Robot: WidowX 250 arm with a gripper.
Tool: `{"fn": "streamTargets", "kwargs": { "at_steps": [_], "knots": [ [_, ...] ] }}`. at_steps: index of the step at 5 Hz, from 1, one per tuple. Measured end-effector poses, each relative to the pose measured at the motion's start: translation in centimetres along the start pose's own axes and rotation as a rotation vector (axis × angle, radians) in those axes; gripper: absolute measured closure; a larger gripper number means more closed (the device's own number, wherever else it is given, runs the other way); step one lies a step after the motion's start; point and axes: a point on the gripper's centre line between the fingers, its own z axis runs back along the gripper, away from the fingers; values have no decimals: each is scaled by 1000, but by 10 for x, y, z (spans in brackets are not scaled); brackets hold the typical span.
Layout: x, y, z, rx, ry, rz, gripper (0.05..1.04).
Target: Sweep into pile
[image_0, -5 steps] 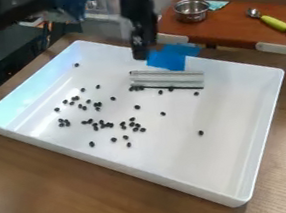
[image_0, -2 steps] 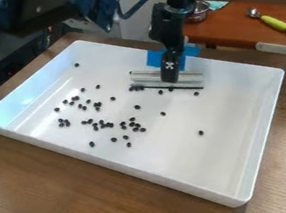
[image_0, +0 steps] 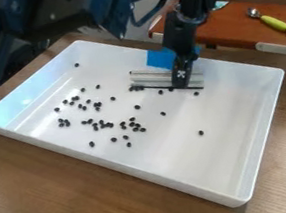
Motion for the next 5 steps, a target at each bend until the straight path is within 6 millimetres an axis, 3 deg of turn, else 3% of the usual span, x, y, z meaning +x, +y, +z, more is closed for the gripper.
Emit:
{"fn": "streamTargets", "kwargs": {
  "at_steps": [1,3,5],
  "knots": [
    [2,2,-8,2,-13,5,693],
    [6,9,-10,4,-13,-30,700],
    [40,28,-14,3,-2,-87,700]
  ]
}}
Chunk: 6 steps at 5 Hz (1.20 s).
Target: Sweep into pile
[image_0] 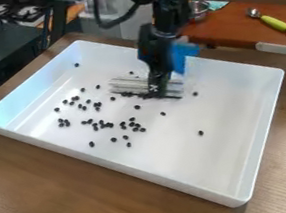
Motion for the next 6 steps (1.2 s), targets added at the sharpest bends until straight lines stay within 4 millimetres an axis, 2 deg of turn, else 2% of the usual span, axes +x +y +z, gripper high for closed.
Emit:
{"fn": "streamTargets", "kwargs": {
  "at_steps": [3,6],
  "knots": [
    [27,49,-6,-103,-55,-138,700],
    [67,101,-11,-92,-58,-238,700]
  ]
}}
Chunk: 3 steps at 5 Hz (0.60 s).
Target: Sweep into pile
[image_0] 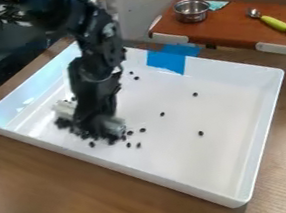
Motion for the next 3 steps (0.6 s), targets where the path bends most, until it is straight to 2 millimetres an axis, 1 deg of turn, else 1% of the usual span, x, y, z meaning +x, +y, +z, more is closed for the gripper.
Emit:
{"fn": "streamTargets", "kwargs": {
  "at_steps": [1,2,3],
  "knots": [
    [6,10,0,9,9,-17,701],
    [3,7,5,11,52,12,701],
    [-9,-18,21,-68,107,17,701]
  ]
}}
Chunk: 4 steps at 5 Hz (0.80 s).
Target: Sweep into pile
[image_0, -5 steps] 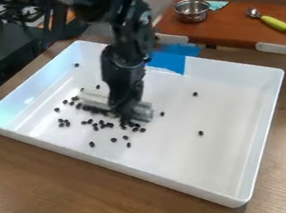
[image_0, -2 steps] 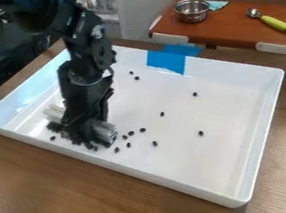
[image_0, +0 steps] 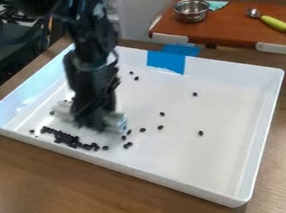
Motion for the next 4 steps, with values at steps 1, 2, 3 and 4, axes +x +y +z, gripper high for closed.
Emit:
{"fn": "streamTargets", "kwargs": {
  "at_steps": [1,2,3,4],
  "knots": [
    [-19,-27,18,-77,54,-9,701],
    [-53,-40,30,-134,90,-72,700],
    [-83,-54,47,-281,126,-163,701],
    [-104,-64,51,-390,150,-235,700]
  ]
}}
